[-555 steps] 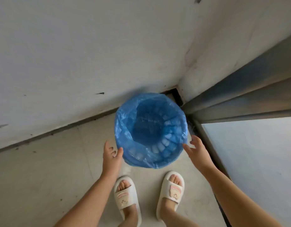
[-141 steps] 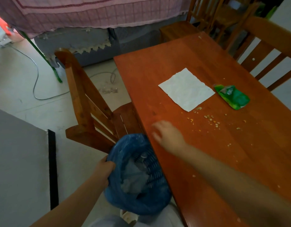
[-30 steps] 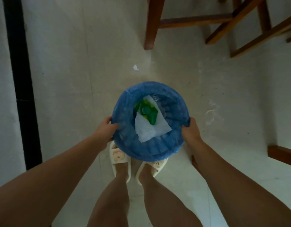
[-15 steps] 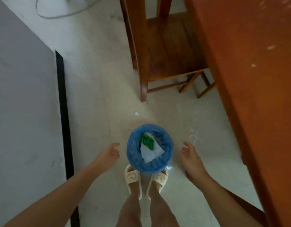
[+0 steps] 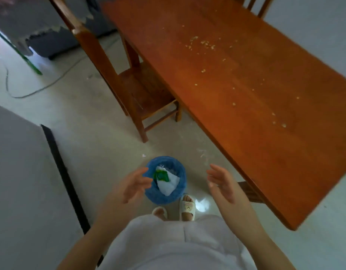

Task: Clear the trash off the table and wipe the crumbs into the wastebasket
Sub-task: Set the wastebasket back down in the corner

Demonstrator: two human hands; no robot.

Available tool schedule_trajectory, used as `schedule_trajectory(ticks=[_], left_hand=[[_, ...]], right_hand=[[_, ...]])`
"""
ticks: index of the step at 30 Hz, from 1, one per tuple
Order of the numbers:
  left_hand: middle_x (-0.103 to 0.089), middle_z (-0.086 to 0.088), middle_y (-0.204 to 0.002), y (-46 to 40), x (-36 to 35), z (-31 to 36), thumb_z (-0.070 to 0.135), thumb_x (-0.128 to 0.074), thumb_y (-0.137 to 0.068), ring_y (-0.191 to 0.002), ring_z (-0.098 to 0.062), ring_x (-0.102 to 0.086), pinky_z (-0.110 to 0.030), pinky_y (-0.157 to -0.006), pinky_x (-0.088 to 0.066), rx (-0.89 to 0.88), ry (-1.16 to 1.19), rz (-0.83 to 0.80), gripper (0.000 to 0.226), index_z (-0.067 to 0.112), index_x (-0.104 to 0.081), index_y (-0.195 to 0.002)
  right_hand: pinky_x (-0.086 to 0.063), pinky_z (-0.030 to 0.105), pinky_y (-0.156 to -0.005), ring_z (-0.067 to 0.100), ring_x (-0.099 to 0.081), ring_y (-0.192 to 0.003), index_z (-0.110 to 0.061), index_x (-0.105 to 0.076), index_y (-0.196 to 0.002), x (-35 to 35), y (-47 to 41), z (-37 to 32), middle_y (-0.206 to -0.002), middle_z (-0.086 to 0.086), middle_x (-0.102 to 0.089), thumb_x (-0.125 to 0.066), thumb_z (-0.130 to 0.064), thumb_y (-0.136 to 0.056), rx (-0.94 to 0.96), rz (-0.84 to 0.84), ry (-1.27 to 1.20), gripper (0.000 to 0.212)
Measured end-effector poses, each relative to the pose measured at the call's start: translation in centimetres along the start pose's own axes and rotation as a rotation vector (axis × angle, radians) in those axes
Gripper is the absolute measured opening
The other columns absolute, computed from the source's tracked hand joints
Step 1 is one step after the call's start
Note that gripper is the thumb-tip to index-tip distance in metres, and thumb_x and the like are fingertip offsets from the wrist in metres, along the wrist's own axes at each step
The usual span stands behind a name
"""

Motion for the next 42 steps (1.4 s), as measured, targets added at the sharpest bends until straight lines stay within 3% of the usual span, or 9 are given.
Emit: schedule_trajectory(ticks=[4,9,14,19,21,24,28,35,42], left_hand=[[-0.070,0.021,-0.099,0.4,-2.1,0.6,0.008,-0.050,-0.088,-0.090,0.006,-0.066,-0.005,-0.083,-0.047,-0.050,-0.083,-0.133,0.058,0.066,-0.058,-0.095],[-0.072,0.014,-0.100,0.7,-5.1,1.1,0.028,-0.053,-0.074,-0.091,-0.005,-0.068,-0.025,-0.090,-0.051,-0.078,-0.122,-0.323,0.042,0.067,-0.060,-0.089],[-0.071,0.014,-0.097,0.8,-9.4,1.8,-0.002,-0.051,-0.091,-0.091,-0.009,-0.068,-0.009,-0.081,-0.049,-0.122,-0.208,-0.466,0.056,0.051,-0.064,-0.097],[-0.070,0.018,-0.098,1.8,-16.7,3.5,-0.007,-0.047,-0.091,-0.085,0.000,-0.067,-0.004,-0.073,-0.048,-0.161,-0.295,-0.646,0.052,0.041,-0.066,-0.099],[-0.073,0.004,-0.092,2.8,-20.6,4.4,-0.004,-0.047,-0.092,-0.090,0.001,-0.066,-0.002,-0.073,-0.047,-0.166,-0.307,-0.733,0.044,0.036,-0.058,-0.104],[-0.070,0.002,-0.096,3.9,-27.2,5.5,-0.003,-0.047,-0.092,-0.092,0.001,-0.064,0.000,-0.073,-0.046,-0.166,-0.315,-0.805,0.041,0.035,-0.057,-0.106],[-0.070,0.000,-0.099,6.3,-37.3,7.1,-0.003,-0.047,-0.092,-0.091,-0.009,-0.068,-0.002,-0.071,-0.048,-0.168,-0.293,-0.876,0.038,0.031,-0.058,-0.106],[-0.071,-0.004,-0.092,11.7,-52.3,10.2,-0.005,-0.046,-0.092,-0.086,-0.002,-0.067,-0.009,-0.066,-0.050,-0.181,-0.330,-1.038,0.040,0.032,-0.056,-0.103],[-0.074,-0.002,-0.081,10.0,-64.6,12.8,-0.004,-0.050,-0.090,-0.076,-0.003,-0.070,-0.005,-0.070,-0.051,-0.233,-0.385,-1.055,0.048,0.041,-0.068,-0.092]], right_hand=[[-0.041,-0.002,-0.075,-0.014,-0.050,-0.105,-0.034,-0.046,-0.119,0.9,4.4,2.2,-0.118,-0.016,-0.056,-0.052,-0.009,-0.091,-0.043,0.224,-0.073,0.038],[-0.044,0.001,-0.072,-0.015,-0.051,-0.102,-0.037,-0.046,-0.118,1.2,8.6,4.6,-0.118,-0.017,-0.056,-0.051,-0.015,-0.092,-0.096,0.404,-0.140,0.035],[-0.043,-0.001,-0.074,-0.017,-0.051,-0.101,-0.046,-0.043,-0.107,3.6,12.8,6.1,-0.114,-0.022,-0.053,-0.051,-0.010,-0.091,-0.116,0.619,-0.219,0.040],[-0.044,0.008,-0.078,-0.003,-0.052,-0.108,-0.040,-0.044,-0.115,7.7,17.6,9.6,-0.119,-0.016,-0.053,-0.052,-0.014,-0.091,-0.180,0.787,-0.340,0.035],[-0.045,0.012,-0.081,0.002,-0.054,-0.111,-0.042,-0.045,-0.113,9.8,19.7,10.9,-0.119,-0.015,-0.055,-0.059,-0.026,-0.087,-0.205,0.854,-0.403,0.033],[-0.047,0.011,-0.080,-0.001,-0.054,-0.110,-0.046,-0.046,-0.112,13.8,23.0,13.3,-0.119,-0.016,-0.056,-0.063,-0.073,-0.058,-0.237,0.960,-0.413,0.063],[-0.044,0.001,-0.075,-0.001,-0.052,-0.109,-0.035,-0.047,-0.117,21.0,27.4,17.1,-0.121,-0.009,-0.056,-0.056,-0.012,-0.089,-0.247,1.023,-0.420,0.037],[-0.045,0.003,-0.074,-0.006,-0.054,-0.106,-0.041,-0.046,-0.115,31.6,34.8,23.6,-0.117,-0.019,-0.055,-0.053,-0.011,-0.091,-0.308,1.179,-0.467,0.039],[-0.043,-0.001,-0.073,-0.016,-0.054,-0.098,-0.030,-0.048,-0.119,39.5,36.8,29.6,-0.118,-0.009,-0.058,-0.052,-0.005,-0.090,-0.379,1.342,-0.543,0.038]])
Point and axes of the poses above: each hand's wrist, its own y-axis away from the middle knuckle, its own x-axis out of the back of the hand, z = x × y, the point moved 7 cm from there along -y, towards the middle knuckle
